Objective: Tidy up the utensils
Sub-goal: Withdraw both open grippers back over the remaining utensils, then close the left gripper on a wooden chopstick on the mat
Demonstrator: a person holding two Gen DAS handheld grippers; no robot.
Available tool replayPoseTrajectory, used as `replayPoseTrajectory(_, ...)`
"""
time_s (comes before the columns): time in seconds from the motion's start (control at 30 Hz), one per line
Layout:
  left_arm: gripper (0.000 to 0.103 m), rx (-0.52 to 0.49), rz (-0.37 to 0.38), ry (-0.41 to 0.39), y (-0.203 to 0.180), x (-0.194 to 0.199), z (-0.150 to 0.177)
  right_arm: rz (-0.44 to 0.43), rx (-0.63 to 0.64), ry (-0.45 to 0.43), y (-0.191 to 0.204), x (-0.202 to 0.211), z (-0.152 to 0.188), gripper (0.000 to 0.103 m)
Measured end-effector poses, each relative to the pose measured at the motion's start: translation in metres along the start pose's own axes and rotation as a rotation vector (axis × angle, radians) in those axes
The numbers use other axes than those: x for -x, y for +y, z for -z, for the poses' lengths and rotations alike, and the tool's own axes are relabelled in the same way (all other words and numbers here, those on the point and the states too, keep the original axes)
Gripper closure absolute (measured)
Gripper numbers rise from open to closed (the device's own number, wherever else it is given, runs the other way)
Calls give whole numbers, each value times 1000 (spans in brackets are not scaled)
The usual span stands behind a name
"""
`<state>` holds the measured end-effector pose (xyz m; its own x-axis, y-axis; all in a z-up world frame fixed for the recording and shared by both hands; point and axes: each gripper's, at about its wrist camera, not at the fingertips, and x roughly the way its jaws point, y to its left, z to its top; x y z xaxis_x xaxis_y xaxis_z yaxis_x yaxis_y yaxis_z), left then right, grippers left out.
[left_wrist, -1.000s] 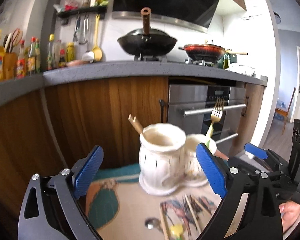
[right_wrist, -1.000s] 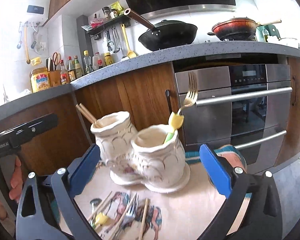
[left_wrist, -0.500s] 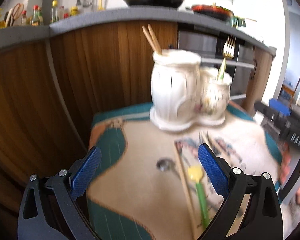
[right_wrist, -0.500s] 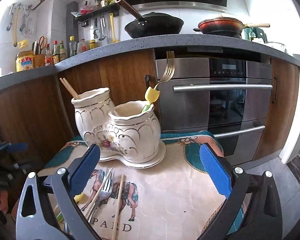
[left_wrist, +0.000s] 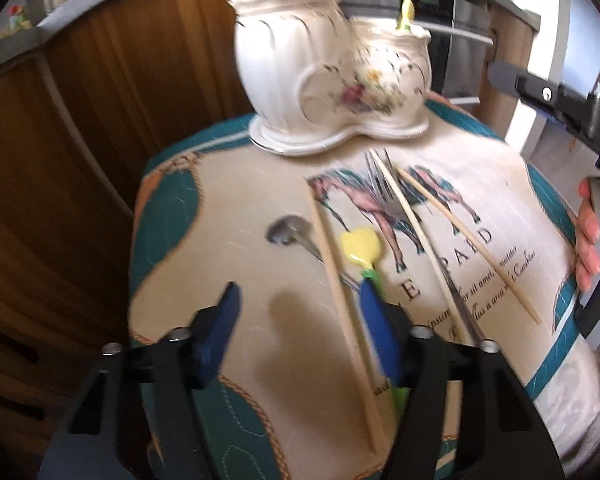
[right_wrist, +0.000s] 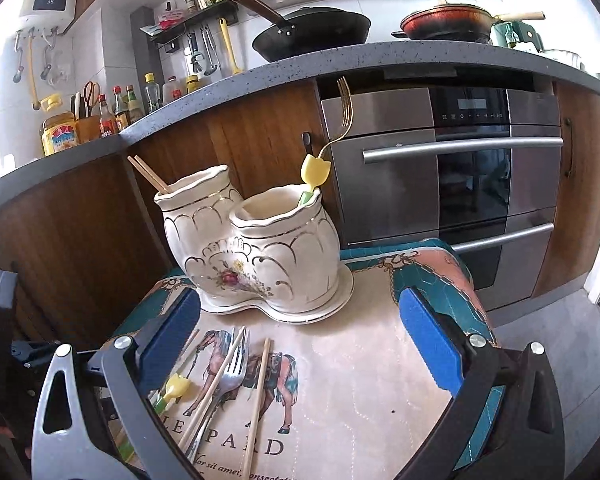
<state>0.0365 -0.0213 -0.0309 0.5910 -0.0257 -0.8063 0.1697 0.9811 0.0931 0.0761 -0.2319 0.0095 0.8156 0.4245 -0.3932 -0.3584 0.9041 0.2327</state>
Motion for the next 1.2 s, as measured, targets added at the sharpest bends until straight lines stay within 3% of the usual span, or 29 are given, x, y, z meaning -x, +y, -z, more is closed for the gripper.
replayPoseTrajectory(0.1, 63, -21, 16, 36, -6, -5, -4, 1, 8, 1, 2, 0, 0, 4)
replayPoseTrajectory(0.4, 77, -50, 73, 111, -7, -17, -16, -1, 17, 10, 2, -1, 1, 4)
replayPoseTrajectory(0.57, 79, -31, 109, 142, 1, -21, -23, -5, 23, 13, 3, -1, 2, 4)
replayPoseTrajectory(0.83, 80, -66, 102, 176, 2, -23, -19, -9, 35, 24, 5, -3, 3, 4)
replayPoseTrajectory(1.0, 96, -47, 86, 156, 2, -26, -22, -32, 41, 37, 9, -3, 4, 4)
replayPoseTrajectory(1.1, 96, 6, 99, 124, 11, -25, -20, -58, 18, 76, 10, -3, 5, 4)
replayPoseTrajectory(1.2, 96, 58, 93, 10, 22, -10, -16, -102, -24, 158, 13, -8, 8, 4)
